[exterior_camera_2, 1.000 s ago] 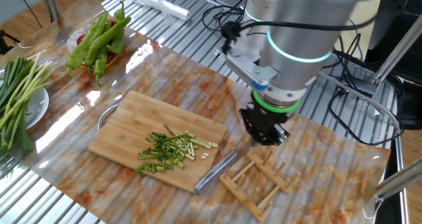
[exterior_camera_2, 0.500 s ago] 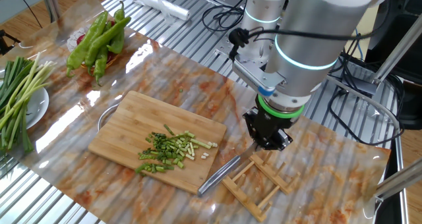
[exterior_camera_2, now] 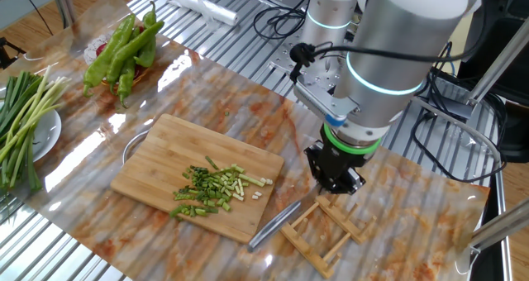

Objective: Chop the green garlic

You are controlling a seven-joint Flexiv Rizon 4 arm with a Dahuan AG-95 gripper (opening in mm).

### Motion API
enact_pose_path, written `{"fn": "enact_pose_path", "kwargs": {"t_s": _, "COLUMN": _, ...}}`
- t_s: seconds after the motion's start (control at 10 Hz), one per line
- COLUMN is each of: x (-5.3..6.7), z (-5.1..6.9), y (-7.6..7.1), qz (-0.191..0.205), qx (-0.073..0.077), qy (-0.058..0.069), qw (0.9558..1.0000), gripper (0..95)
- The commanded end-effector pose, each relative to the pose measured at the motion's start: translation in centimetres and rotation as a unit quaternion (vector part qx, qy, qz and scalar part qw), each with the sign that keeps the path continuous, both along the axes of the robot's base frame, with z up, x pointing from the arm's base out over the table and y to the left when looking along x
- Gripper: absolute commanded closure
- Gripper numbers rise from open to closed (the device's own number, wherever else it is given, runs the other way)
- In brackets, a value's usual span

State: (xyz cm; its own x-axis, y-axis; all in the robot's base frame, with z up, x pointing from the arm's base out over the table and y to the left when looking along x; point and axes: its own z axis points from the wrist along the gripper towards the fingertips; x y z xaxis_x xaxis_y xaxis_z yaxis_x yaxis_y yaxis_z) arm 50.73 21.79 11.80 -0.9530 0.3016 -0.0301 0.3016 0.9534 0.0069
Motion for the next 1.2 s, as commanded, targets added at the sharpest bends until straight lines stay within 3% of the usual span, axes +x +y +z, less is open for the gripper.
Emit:
{"fn": "enact_pose_path", "kwargs": {"t_s": 0.1, "x": 0.3, "z": -1.0, "y": 0.2, "qz": -0.001, "qx": 0.002, "qy": -0.008, "qw": 1.0, "gripper": 95.0}}
{"fn": "enact_pose_path", "kwargs": {"t_s": 0.4, "x": 0.8, "z": -2.9, "y": 0.3, "qz": 0.002, "qx": 0.004, "qy": -0.014, "qw": 0.9999, "gripper": 95.0}}
{"fn": "enact_pose_path", "kwargs": {"t_s": 0.9, "x": 1.2, "z": -5.3, "y": -0.2, "qz": 0.012, "qx": 0.006, "qy": -0.022, "qw": 0.9997, "gripper": 95.0}}
{"fn": "enact_pose_path", "kwargs": {"t_s": 1.2, "x": 1.1, "z": -6.1, "y": -0.5, "qz": 0.013, "qx": 0.009, "qy": -0.025, "qw": 0.9996, "gripper": 95.0}}
